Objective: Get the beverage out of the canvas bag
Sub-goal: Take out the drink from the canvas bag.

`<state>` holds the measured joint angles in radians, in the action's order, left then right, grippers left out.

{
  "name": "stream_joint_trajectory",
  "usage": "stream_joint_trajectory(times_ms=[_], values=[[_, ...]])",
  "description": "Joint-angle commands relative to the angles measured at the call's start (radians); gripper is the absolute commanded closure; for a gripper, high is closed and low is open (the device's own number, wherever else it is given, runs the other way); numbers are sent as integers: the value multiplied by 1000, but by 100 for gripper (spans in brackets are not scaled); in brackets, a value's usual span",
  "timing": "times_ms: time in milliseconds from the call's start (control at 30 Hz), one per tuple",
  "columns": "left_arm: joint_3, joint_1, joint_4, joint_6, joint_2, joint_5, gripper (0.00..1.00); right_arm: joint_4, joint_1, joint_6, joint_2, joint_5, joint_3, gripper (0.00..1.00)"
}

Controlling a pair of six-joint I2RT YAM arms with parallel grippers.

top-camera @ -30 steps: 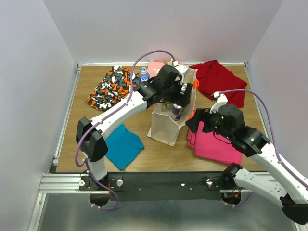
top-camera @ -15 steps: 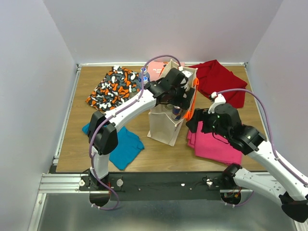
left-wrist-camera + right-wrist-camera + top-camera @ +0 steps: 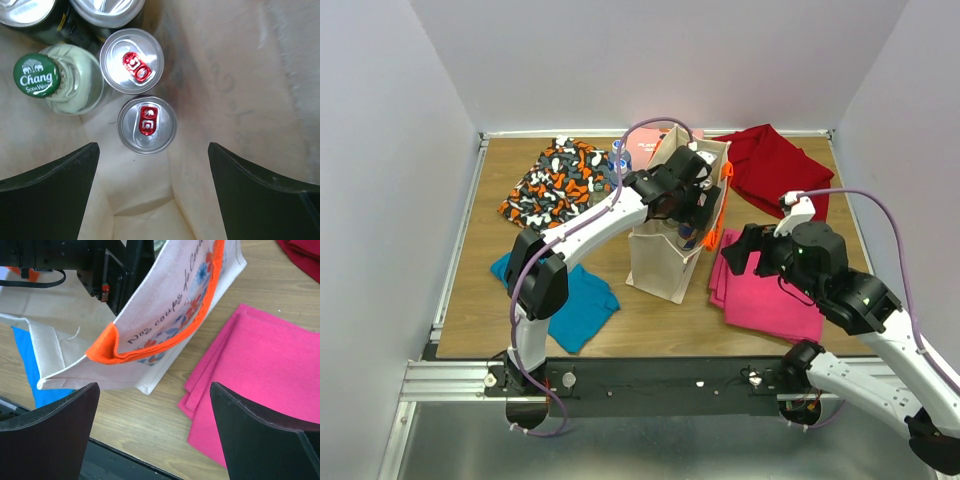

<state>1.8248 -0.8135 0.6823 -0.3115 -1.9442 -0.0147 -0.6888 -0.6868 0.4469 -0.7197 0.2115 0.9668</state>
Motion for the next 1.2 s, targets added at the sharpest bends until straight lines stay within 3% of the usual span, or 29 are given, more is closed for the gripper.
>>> stream_joint_trajectory(times_ms=[0, 233, 967, 1167], values=[[-38, -3, -13, 8, 21, -71, 1, -31, 1, 3, 34, 51, 3, 0], [-38, -4, -12, 3, 1, -87, 1, -41, 1, 36, 68, 74, -11, 0], [-15, -9, -46, -9, -28, 93, 1, -12, 1, 52, 63, 74, -48, 0], [-42, -10, -61, -29, -45, 64, 1, -9, 1, 52, 66, 75, -51, 0]])
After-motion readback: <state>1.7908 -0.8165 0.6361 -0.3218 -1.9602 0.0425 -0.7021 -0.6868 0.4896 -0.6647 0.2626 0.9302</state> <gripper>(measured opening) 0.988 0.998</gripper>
